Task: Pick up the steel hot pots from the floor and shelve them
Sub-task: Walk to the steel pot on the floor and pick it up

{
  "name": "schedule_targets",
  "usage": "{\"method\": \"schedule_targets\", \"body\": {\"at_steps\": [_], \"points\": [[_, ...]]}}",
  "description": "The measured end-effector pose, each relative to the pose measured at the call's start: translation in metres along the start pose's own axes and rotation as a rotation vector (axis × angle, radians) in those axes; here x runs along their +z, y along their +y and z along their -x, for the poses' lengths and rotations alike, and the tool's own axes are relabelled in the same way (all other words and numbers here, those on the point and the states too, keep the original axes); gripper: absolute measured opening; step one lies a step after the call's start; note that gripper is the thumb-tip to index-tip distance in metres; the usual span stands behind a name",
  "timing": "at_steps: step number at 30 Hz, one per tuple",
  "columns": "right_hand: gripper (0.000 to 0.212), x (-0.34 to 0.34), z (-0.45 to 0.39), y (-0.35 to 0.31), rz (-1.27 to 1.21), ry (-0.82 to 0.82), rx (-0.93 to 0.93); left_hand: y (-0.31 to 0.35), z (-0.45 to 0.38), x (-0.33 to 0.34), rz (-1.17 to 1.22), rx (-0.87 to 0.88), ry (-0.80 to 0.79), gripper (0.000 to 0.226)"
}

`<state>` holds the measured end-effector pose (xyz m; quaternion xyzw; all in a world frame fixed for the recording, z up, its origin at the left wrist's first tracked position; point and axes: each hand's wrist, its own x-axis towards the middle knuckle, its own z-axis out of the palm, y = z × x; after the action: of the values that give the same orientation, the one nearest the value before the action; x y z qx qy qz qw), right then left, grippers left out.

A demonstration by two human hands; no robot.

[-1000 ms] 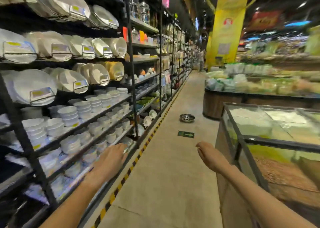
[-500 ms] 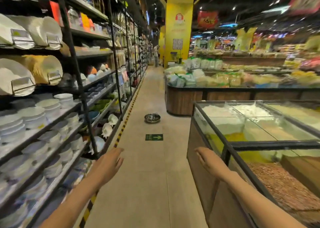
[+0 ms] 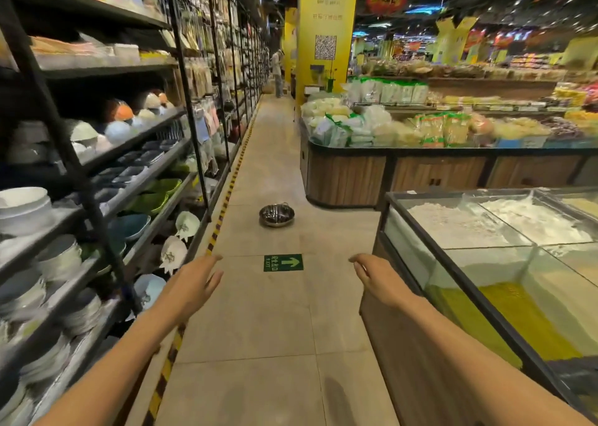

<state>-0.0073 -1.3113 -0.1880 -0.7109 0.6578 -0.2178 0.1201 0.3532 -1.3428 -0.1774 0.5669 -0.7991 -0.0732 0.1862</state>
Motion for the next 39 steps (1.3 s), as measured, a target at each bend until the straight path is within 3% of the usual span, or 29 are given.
{"method": "schedule_targets", "body": {"at_steps": [6,14,26,33,39], "points": [[0.032,0.043,-0.170,0.015,0.000,-0.060,0.090,-0.082,-0.170,0.031,0.068,-0.012,-0.061,0.037],[0.032,0.058,-0.397,0.048,-0.002,-0.006,0.170,-0.149,-0.405,0.062,0.045,0.011,-0.089,0.038],[0.031,0.086,-0.778,0.146,-0.014,-0.021,0.107,-0.239,-0.752,0.132,0.014,-0.121,-0.128,0.041],[0.031,0.092,-0.956,0.186,-0.021,-0.028,0.087,-0.285,-0.928,0.151,0.002,-0.146,-0.096,0.039],[0.027,0.140,-1.113,0.234,-0.038,-0.020,0.143,-0.347,-1.088,0.203,0.014,-0.148,-0.137,0.040]]}}
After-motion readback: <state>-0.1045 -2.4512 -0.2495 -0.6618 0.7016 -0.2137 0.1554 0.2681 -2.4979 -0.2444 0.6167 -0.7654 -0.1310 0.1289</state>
